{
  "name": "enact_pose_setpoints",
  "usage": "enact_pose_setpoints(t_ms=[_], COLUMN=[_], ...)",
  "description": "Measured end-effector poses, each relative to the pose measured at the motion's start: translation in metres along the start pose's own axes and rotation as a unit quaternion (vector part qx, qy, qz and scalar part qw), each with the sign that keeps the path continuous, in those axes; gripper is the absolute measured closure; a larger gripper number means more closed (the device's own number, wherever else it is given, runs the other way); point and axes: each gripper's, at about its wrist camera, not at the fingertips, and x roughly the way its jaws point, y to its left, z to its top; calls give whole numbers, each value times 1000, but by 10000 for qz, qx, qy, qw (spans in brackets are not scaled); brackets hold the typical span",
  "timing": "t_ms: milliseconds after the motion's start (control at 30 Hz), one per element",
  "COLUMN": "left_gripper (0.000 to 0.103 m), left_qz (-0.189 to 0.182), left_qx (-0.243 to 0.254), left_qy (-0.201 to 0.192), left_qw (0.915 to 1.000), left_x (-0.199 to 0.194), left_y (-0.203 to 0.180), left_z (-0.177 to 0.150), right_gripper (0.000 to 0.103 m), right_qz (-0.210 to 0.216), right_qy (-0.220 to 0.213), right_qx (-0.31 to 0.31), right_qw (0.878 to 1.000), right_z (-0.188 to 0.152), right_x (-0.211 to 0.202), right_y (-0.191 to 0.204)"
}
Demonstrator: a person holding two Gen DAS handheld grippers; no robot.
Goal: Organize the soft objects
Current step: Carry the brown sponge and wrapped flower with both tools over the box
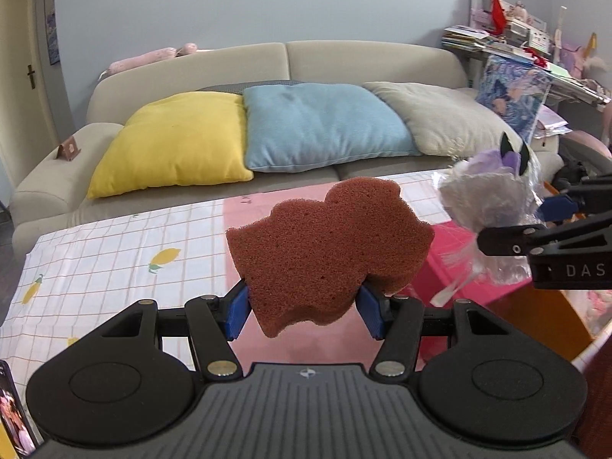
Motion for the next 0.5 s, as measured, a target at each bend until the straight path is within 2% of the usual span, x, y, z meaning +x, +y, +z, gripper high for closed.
enact_pose_setpoints(t_ms=[333,500], left_gripper=[36,36], left_qz=[-448,-678], left_qx=[158,270], left_qy=[-130,-158], left_qw=[9988,9972], left_x=[-11,-7], left_y=[-51,-80], left_z=[-1,7], right_gripper=[51,51], right_qz=[-580,-865], right_qy=[45,-18], right_qx=[587,790], right_qw=[9966,9931], right_z=[-44,-54], right_x=[-38,-47], right_y=[-52,-73])
